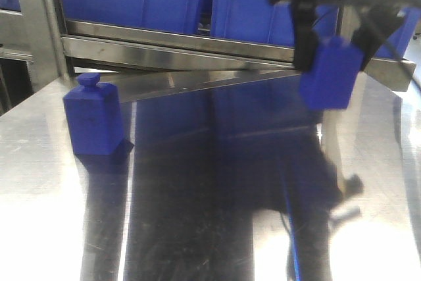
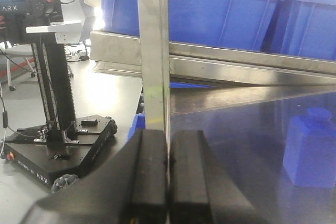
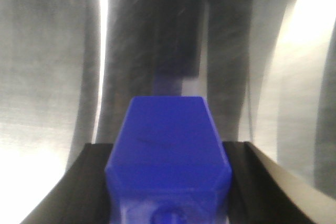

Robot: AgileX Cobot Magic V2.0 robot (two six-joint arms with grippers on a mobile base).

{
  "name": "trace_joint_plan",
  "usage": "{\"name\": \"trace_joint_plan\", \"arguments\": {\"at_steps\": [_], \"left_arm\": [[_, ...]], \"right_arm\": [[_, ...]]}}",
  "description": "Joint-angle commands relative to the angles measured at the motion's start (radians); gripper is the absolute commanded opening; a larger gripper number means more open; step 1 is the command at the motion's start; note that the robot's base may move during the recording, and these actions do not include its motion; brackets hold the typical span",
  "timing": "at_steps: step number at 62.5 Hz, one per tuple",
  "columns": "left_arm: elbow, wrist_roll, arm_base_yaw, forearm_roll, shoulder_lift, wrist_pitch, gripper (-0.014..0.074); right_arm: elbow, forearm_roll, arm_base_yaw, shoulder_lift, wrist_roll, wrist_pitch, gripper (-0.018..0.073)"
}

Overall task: Pick and sort blue part to right shelf
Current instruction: 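Lift the blue block with the right gripper and raise it clear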

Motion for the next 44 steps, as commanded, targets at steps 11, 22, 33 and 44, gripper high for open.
{"name": "trace_joint_plan", "arguments": {"at_steps": [11,22,33,44], "left_arm": [[0.022,-0.008,-0.003,-0.01,-0.02,-0.086,0.0125],[0.022,-0.008,-0.003,-0.01,-0.02,-0.086,0.0125],[0.022,-0.008,-0.003,-0.01,-0.02,-0.086,0.0125],[0.022,-0.008,-0.003,-0.01,-0.02,-0.086,0.0125]], "right_arm": [[0.276,0.021,-0.158,-0.321,-0.204,-0.274,0.0382],[0.471,0.044,-0.27,-0.488,-0.312,-0.444,0.0382],[0.611,0.044,-0.291,-0.619,-0.317,-0.572,0.0382],[0.757,0.046,-0.291,-0.778,-0.317,-0.728,0.0382]]}}
